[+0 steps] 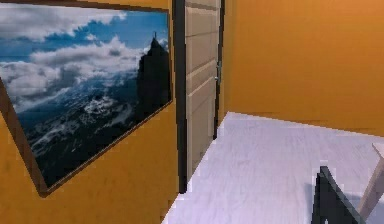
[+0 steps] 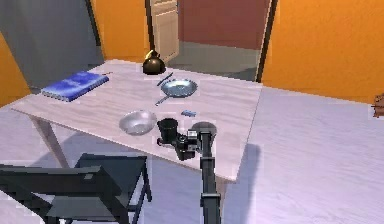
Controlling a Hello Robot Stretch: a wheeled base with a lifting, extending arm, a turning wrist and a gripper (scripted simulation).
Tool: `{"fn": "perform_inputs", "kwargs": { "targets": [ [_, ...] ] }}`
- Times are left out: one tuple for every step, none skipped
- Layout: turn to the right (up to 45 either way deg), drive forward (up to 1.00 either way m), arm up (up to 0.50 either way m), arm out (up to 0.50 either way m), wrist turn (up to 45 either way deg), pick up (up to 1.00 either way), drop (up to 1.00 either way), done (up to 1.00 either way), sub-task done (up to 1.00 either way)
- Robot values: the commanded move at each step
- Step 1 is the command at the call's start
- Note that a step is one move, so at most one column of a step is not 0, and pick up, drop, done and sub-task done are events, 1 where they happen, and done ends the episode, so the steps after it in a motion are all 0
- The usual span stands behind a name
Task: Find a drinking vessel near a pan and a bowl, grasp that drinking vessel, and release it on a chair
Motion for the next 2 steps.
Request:
{"fn": "perform_inputs", "kwargs": {
  "targets": [
    [0.0,0.00,0.10,0.00,0.0,0.00,0.00,0.00,0.00],
    [0.0,0.00,0.24,0.00,0.0,0.00,0.00,0.00,0.00]
  ]
}}
